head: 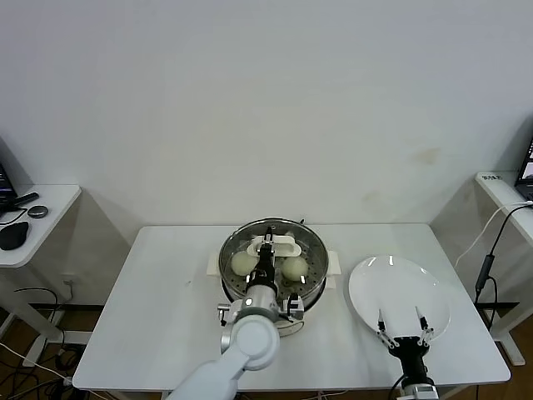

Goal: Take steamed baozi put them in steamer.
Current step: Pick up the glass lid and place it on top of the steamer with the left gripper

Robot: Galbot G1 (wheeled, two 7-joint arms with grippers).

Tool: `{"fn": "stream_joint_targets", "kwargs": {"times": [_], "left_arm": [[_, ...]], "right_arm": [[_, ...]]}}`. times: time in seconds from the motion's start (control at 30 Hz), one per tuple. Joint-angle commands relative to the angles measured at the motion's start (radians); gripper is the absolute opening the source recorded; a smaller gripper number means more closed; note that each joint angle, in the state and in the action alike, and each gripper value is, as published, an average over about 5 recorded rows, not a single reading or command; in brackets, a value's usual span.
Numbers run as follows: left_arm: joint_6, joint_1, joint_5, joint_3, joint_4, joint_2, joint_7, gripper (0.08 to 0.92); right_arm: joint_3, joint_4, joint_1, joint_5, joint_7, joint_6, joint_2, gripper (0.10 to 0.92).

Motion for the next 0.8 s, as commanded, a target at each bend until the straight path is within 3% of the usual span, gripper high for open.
{"fn": "stream_joint_targets", "kwargs": {"times": [0.03, 0.3, 0.5, 0.63, 0.8], "left_arm": [[0.001, 0.005, 0.003, -0.003, 0.027, -0.007, -0.013, 0.164], [0.001, 0.023, -0.023, -0.017, 0.014, -0.008, -0.057, 0.164], [0.001, 0.09, -0.134, -0.035, -0.107, 0.028, -0.106, 0.224], [-0.051, 0.186, -0.424, -0.059, -0.228, 0.08, -0.254, 0.342], [-0.341, 0.36, -0.793, -0.246, -0.356, 0.138, -0.436, 0.481]], "right_arm": [[0.0, 0.002, -0.003, 0.001, 0.0, 0.002, -0.001, 0.823], [0.0, 0.004, -0.006, 0.001, -0.002, 0.004, -0.001, 0.823], [0.0, 0.009, -0.009, 0.002, -0.003, 0.003, -0.002, 0.823], [0.0, 0.008, -0.011, 0.001, -0.004, 0.003, -0.001, 0.823], [0.0, 0.013, -0.017, -0.001, -0.004, 0.003, 0.0, 0.823]]}}
